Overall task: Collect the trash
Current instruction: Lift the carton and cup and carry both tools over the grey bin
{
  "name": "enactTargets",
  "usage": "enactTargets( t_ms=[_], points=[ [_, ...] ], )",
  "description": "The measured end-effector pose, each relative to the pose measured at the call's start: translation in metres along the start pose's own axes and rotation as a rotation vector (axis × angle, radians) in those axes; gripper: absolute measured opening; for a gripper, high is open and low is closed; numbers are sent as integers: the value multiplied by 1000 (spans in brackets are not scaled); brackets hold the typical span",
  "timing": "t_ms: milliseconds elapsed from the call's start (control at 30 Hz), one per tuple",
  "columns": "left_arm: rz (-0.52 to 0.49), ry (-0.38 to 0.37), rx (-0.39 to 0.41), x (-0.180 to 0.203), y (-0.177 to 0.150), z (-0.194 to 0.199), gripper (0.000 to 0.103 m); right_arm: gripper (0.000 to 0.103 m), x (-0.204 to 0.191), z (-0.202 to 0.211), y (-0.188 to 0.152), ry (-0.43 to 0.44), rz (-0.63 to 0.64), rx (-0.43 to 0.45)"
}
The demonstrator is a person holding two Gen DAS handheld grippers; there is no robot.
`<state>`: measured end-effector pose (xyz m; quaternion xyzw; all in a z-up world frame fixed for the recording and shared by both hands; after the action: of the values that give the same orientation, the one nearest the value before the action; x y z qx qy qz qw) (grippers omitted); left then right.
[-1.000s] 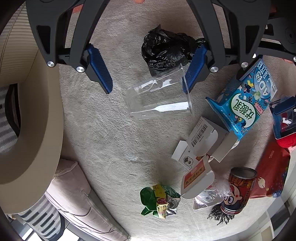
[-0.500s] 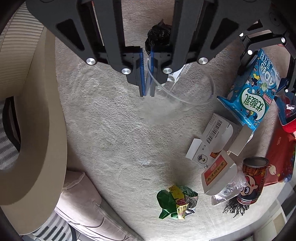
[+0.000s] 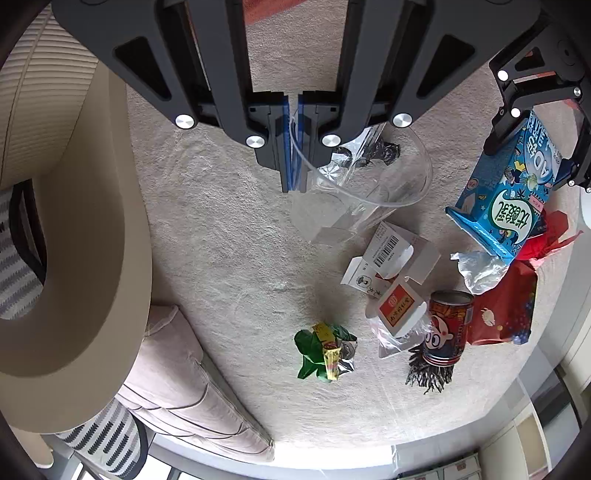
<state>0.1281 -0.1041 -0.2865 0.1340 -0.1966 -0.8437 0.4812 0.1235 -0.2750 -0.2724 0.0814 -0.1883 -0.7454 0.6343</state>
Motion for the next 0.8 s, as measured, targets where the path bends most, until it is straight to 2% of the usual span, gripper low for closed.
enactTargets(
  t_ms=[133, 300, 633, 800],
  points=[
    [67, 25, 73, -29, -3, 56, 67, 2, -12, 44, 6, 39, 58, 59],
    [145, 131, 152, -72, -17, 129, 67, 2, -50, 103, 18, 108, 167, 151],
    [281, 403, 213, -172, -64, 256, 67, 2, -172, 211, 37, 278, 423, 332],
    [357, 513, 227, -219, -86, 299, 67, 2, -239, 254, 46, 365, 545, 405]
  ],
)
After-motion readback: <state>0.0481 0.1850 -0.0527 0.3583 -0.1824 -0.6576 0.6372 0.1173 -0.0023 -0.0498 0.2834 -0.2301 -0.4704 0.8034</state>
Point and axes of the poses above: each gripper's, at about its wrist camera, not at the fingertips, and z roughly against the way its jaws point, x to its right, y to its top, the point moved 3 cm from there along -z, roughly the way its jaws point, and after that the axes turned 3 degrees about z, right-handed, at the moved point
